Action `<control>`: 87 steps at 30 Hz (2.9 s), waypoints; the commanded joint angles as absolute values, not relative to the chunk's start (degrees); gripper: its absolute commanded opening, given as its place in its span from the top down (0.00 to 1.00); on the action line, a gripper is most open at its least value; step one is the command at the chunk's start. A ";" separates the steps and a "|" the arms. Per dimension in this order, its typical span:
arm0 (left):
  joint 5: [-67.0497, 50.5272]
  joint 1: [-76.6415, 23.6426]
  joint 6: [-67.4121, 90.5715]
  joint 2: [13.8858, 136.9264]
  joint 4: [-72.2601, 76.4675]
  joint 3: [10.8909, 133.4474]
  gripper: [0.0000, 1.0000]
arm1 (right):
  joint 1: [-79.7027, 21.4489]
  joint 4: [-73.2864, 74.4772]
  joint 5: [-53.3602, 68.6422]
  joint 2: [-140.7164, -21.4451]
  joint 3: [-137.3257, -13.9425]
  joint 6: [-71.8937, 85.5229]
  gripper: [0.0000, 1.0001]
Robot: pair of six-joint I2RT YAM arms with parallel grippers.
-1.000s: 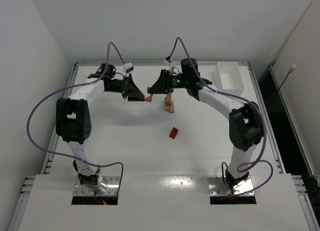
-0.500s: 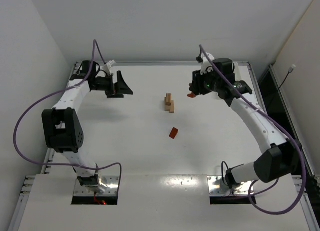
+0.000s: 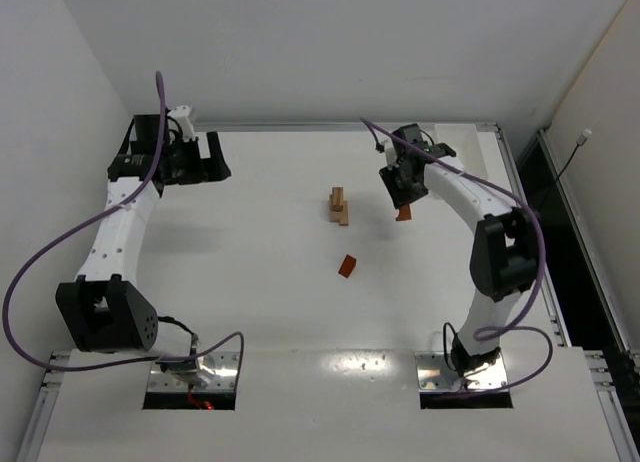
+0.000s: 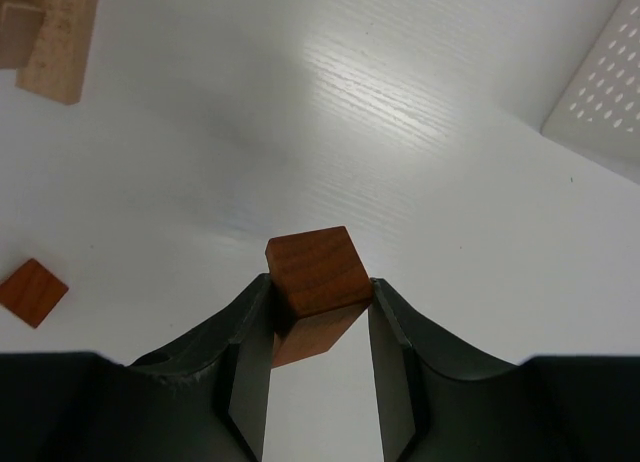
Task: Build the wood block tower
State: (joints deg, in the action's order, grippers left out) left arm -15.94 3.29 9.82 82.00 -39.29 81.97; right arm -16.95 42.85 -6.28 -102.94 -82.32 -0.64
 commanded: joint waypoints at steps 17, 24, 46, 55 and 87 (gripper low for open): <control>-14.24 6.33 10.81 80.51 -41.04 79.89 0.00 | -17.05 48.33 -12.74 -127.97 -101.87 5.62 1.00; -13.62 6.33 10.81 82.27 -41.04 81.21 0.00 | -17.05 47.03 -10.90 -129.20 -100.81 5.10 0.77; -16.61 4.05 13.45 87.27 -41.04 80.24 0.00 | -16.17 18.20 -9.05 -78.40 -48.88 33.04 0.47; -14.51 4.04 13.45 88.33 -41.04 80.24 0.00 | -17.93 9.68 -10.73 -84.02 -48.42 37.62 0.44; -13.27 4.04 12.92 89.91 -41.04 80.59 0.00 | -17.40 3.87 -12.48 -102.83 -58.27 31.38 0.52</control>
